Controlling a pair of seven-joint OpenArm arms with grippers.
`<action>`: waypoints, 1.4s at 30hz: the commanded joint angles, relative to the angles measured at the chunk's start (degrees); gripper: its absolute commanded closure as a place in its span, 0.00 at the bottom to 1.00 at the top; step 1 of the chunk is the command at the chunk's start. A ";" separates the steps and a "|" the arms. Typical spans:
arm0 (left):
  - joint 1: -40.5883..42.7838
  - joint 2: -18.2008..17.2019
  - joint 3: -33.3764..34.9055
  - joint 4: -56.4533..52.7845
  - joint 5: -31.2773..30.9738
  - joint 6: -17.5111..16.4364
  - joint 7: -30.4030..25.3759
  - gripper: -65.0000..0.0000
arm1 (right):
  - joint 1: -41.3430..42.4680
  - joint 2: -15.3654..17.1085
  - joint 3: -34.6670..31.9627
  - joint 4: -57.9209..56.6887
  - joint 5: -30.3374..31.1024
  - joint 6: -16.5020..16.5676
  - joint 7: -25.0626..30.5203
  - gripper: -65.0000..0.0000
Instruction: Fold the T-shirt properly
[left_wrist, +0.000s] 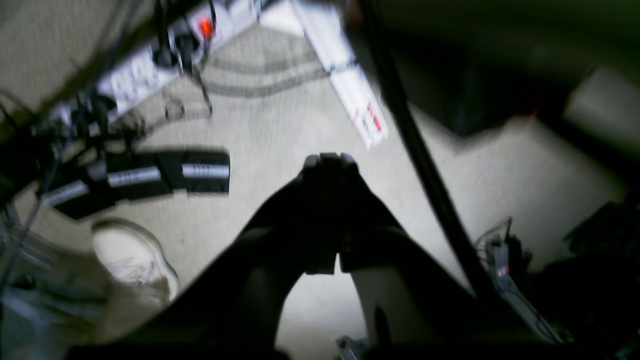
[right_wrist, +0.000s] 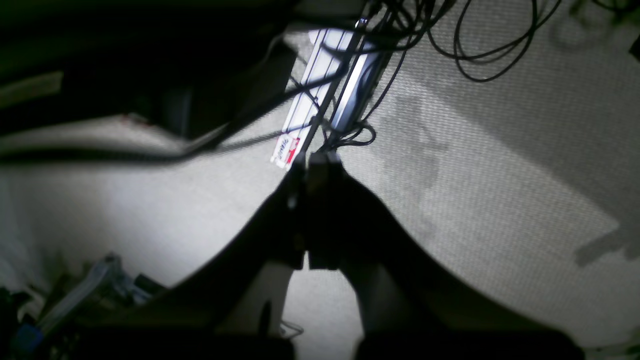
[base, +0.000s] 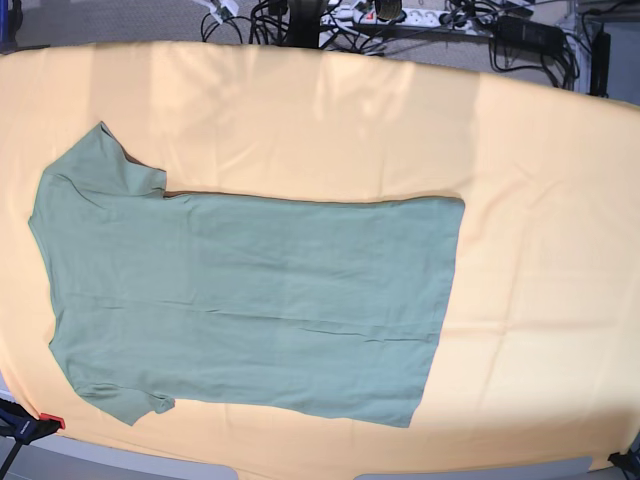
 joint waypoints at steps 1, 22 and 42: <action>1.40 -1.11 0.00 1.57 -1.03 -0.39 0.50 1.00 | -2.23 0.94 0.11 2.99 0.39 0.44 0.17 1.00; 24.48 -24.74 -11.56 39.93 -7.06 -4.33 6.08 1.00 | -34.71 16.00 0.17 50.53 0.20 -7.78 -4.81 1.00; 37.62 -29.49 -39.45 71.80 -13.31 -15.06 10.54 1.00 | -44.72 16.83 0.17 79.14 -12.76 -19.82 -13.35 1.00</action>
